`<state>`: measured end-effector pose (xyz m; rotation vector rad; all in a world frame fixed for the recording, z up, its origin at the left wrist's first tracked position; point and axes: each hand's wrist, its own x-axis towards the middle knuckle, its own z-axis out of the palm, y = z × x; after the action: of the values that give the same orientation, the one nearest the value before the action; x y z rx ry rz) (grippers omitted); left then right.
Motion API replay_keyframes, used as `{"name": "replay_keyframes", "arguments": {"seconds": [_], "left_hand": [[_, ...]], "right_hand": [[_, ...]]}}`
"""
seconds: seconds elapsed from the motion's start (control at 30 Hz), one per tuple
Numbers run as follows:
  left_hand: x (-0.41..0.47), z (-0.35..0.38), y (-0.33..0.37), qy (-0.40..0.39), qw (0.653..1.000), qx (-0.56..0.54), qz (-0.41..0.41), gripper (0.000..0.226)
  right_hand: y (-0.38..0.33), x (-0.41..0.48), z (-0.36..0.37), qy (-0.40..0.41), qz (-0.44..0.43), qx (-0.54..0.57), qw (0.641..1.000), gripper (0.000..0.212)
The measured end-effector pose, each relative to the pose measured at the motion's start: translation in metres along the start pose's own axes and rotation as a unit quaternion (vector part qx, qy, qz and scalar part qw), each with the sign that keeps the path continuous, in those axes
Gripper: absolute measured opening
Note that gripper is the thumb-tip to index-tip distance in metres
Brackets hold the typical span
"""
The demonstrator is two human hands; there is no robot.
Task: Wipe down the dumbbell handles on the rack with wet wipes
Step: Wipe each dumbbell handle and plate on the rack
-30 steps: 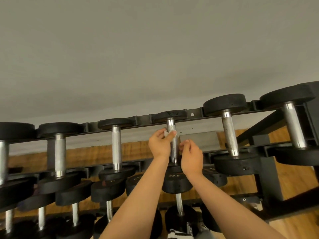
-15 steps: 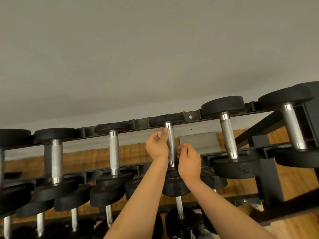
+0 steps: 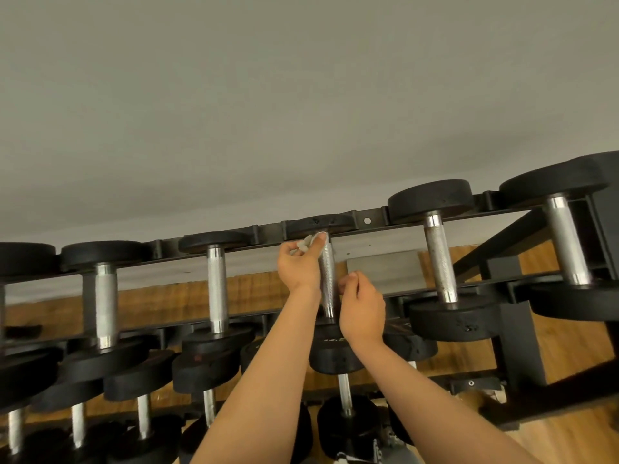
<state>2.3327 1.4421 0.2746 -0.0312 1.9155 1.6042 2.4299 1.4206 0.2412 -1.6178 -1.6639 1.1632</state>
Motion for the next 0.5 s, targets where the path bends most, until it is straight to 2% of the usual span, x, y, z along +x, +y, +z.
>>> {"name": "replay_keyframes", "arguments": {"seconds": [0.2, 0.37, 0.5], "left_hand": [[0.002, -0.018, 0.003, -0.103, 0.991, 0.086, -0.001, 0.02], [-0.001, -0.014, 0.017, -0.109, 0.987, 0.119, 0.007, 0.02], [-0.007, -0.036, 0.005, -0.17, 0.962, 0.214, 0.012, 0.023]], "right_hand": [[-0.004, -0.001, -0.003, -0.014, 0.008, 0.013, 1.0, 0.035], [-0.006, -0.002, -0.005, -0.019, 0.006, 0.016, 1.0, 0.035], [-0.005, -0.002, -0.005, -0.015, 0.005, 0.024, 1.0, 0.035]]}}
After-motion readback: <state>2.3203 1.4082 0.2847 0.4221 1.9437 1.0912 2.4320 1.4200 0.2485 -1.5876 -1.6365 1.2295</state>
